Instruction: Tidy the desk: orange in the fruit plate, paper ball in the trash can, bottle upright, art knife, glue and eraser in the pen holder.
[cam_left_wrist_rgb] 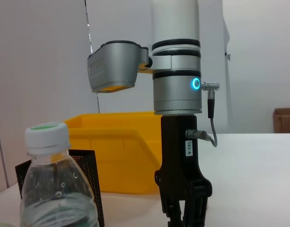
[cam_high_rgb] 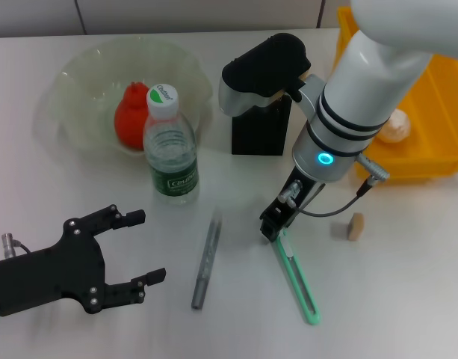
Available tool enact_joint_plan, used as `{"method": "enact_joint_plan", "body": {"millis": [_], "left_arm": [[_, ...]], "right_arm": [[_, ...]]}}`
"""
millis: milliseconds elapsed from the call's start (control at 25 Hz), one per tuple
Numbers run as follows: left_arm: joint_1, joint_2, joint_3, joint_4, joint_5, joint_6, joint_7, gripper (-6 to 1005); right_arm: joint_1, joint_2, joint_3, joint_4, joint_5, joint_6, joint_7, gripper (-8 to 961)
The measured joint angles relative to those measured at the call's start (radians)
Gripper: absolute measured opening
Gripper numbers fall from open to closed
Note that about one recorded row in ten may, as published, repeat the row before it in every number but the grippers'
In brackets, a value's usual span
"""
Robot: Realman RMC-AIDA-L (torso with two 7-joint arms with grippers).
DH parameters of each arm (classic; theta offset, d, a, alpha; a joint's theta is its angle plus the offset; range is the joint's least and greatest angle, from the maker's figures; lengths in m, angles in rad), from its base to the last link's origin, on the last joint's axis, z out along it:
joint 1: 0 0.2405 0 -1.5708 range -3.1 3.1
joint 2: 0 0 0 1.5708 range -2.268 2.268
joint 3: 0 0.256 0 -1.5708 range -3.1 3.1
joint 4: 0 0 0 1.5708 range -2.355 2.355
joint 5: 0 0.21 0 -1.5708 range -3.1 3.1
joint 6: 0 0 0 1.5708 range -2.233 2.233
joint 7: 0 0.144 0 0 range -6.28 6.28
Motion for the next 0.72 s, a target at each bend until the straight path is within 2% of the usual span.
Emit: {"method": "enact_joint_plan", "body": {"millis": [80, 520, 720], "left_arm": [[-0.001, 0.0, 0.0, 0.0, 0.0, 0.0, -0.001, 825], [-0.006, 0.0, 0.0, 0.002, 0.0, 0.001, -0.002, 825], [-0.011, 0.0, 0.0, 0.002, 0.0, 0.003, -0.002, 824]], "right_arm": [[0.0, 0.0, 0.0, 0.0, 0.0, -0.007, 0.0, 317], [0.009, 0.0, -0.013, -0.002, -0.002, -0.039, 0.0, 318], [0.009, 0.0, -0.025, 0.0, -0.002, -0.039, 0.0, 201]]}}
